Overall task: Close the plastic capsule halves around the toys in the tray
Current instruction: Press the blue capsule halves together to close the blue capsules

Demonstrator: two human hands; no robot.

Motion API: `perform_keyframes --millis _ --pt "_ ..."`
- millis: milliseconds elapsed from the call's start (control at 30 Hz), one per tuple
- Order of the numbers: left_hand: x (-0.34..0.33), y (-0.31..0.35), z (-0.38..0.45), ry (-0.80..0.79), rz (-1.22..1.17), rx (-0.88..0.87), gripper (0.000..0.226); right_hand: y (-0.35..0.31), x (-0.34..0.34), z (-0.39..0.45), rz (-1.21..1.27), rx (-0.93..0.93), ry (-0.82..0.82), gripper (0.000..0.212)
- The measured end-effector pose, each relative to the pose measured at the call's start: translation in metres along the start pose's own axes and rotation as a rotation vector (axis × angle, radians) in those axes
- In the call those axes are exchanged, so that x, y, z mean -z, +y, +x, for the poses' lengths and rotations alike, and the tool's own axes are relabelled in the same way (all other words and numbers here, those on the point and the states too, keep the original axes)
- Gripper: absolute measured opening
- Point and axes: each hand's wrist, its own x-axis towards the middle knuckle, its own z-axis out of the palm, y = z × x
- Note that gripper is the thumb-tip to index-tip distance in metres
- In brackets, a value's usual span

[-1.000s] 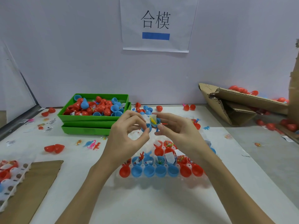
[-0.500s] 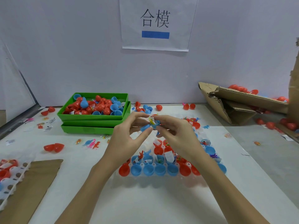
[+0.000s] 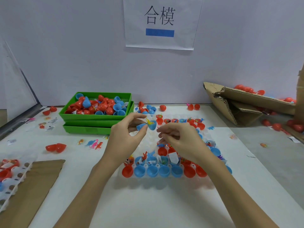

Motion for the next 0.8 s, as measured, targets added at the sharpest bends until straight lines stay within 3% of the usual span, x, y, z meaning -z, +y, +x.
perform_keyframes --millis 100,300,367,433,500,633,800 --pt "0.0 0.002 0.0 -0.006 -0.018 0.005 0.03 -0.001 0.001 0.001 0.013 0.009 0.108 0.024" --pt "0.0 0.006 -0.001 -0.009 -0.057 -0.016 0.032 -0.007 0.004 0.005 0.355 -0.021 0.16 0.026" --pt "0.001 0.004 -0.001 0.02 -0.02 -0.022 0.031 -0.003 0.006 0.005 0.242 0.007 0.27 0.024" --pt "0.001 0.002 0.0 0.042 0.006 -0.022 0.031 0.004 0.01 0.004 -0.033 0.02 0.317 0.026" --pt "0.001 0.0 0.0 0.045 0.019 -0.021 0.03 0.01 0.011 0.004 -0.251 0.028 0.215 0.031" --pt "0.0 0.0 -0.001 0.036 0.026 -0.027 0.03 0.017 0.003 0.005 -0.427 0.005 -0.029 0.032" --pt "0.001 0.0 0.0 0.039 0.015 -0.024 0.03 0.025 -0.001 0.009 -0.49 0.02 -0.103 0.033"
